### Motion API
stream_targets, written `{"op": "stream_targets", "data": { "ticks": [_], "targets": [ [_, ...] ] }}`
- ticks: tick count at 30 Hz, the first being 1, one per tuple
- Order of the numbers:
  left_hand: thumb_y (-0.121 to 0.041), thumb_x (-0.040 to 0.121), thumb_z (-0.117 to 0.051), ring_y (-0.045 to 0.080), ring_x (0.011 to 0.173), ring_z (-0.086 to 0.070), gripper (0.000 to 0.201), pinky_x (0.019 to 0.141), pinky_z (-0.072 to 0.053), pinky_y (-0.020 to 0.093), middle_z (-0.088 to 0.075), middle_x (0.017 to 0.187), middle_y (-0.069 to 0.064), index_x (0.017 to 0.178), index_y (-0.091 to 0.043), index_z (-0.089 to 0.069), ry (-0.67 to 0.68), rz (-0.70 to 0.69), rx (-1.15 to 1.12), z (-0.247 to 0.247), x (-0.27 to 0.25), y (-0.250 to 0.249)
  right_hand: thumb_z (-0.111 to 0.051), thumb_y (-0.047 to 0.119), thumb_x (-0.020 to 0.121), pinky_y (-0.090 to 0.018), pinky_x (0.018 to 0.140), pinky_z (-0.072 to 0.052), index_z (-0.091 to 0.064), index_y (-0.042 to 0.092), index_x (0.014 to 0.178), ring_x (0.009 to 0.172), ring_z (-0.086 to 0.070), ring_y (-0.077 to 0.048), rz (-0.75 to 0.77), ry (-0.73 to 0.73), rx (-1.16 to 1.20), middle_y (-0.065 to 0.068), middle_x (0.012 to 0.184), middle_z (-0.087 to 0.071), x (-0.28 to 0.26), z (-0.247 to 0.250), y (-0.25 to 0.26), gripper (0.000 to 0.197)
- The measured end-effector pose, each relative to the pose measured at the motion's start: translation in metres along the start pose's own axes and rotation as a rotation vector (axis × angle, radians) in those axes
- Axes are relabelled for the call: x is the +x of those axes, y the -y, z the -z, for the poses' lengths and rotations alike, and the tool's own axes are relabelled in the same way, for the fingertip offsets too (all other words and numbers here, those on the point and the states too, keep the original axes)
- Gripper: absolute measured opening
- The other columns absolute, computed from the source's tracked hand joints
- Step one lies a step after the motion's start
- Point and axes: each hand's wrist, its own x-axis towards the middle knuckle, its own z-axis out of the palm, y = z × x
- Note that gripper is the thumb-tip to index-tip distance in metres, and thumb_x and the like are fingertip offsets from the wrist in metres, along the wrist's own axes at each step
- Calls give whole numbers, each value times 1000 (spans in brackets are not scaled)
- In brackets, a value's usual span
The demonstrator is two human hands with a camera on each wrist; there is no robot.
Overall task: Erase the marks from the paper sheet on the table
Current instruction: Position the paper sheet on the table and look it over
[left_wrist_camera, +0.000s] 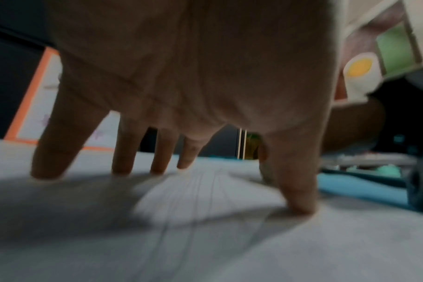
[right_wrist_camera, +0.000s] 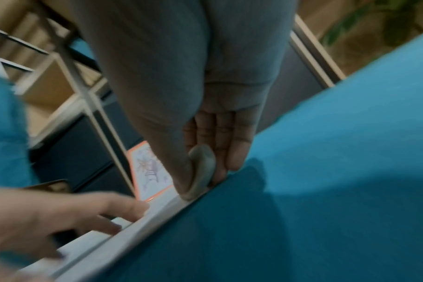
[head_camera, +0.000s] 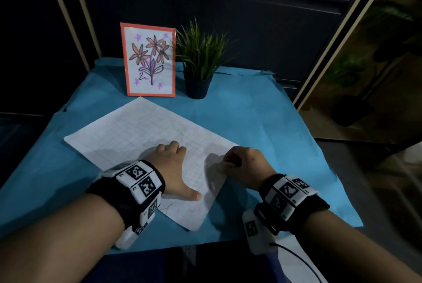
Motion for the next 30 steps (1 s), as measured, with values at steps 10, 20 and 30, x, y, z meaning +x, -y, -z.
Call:
{"op": "stream_targets", "data": {
  "ticks": [10, 20, 30],
  "targets": [
    [-79, 76, -49, 32, 147, -3, 97, 117, -19, 44, 10, 161, 1, 150, -45, 4, 55, 11, 0, -22, -32, 14, -67, 16, 82, -25, 70, -43, -68, 8, 91, 74, -53, -14, 131, -21, -45, -6, 85, -69, -9, -10, 7, 12],
    [-80, 73, -51, 32, 144, -11, 97, 114, -24, 44, 1, 161, 2, 148, -50, 1, 39, 3, 32, -17, -29, 12, -65, 19, 83, -20, 67, -40, -68, 10, 92, 73, -52, -14, 96, 49, -80, -5, 84, -67, -3, -9, 12, 13],
    [-82, 71, -50, 33, 143, -14, 97, 114, -25, 46, -1, 161, 2, 148, -50, 1, 42, 11, 50, -17, -30, 11, -64, 17, 82, -18, 66, -37, -68, 11, 91, 76, -54, -14, 53, 44, -81, -5, 88, -69, 4, -3, 13, 12]
  ]
}}
